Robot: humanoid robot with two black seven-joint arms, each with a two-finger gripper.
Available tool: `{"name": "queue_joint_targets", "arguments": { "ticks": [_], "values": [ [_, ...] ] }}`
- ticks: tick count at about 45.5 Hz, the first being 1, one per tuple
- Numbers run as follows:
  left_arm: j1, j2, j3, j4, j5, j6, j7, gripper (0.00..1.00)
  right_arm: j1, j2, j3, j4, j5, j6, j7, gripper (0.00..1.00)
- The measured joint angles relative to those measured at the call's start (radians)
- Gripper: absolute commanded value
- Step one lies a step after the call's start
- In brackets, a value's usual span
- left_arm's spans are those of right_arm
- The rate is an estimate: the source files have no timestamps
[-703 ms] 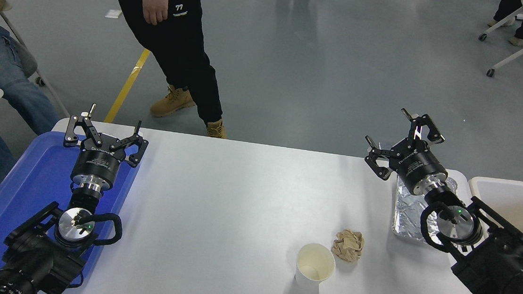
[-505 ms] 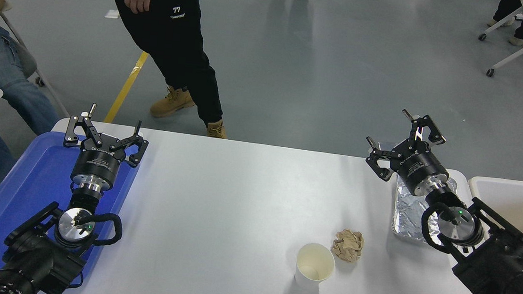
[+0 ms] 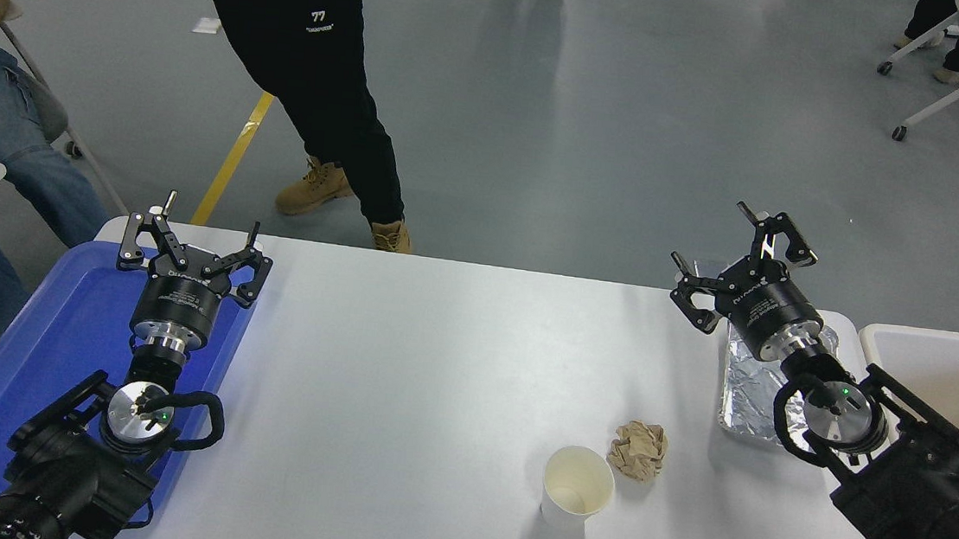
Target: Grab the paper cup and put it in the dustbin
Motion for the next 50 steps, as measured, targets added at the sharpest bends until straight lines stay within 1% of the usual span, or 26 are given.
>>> {"name": "queue_joint_targets", "arguments": {
  "ticks": [13,18,25,35,50],
  "values": [
    [0.0,0.0,0.0,0.0,0.0,0.0,-0.001,1.0,0.008,0.003,-0.029,0.007,0.0,0.0,0.0,1.0],
    [0.0,0.0,0.0,0.0,0.0,0.0,-0.001,1.0,0.012,-0.018,-0.039,0.03,-0.001,-0.004,0.0,1.0],
    [0.0,0.0,0.0,0.0,0.0,0.0,-0.001,1.0,0.018,-0.089,-0.072,0.098,-0.002,-0.008,0.0,1.0],
    [-0.001,0.0,0.0,0.0,0.001,0.0,0.0,1.0,0.057,-0.225,-0.168,0.19,-0.006,-0.023,-0.001,1.0],
    [-0.002,0.0,0.001,-0.002,0.002,0.0,0.002,1.0,0.265,-0.381,-0.497,0.24,-0.002,-0.04,0.0,1.0]
  ]
}}
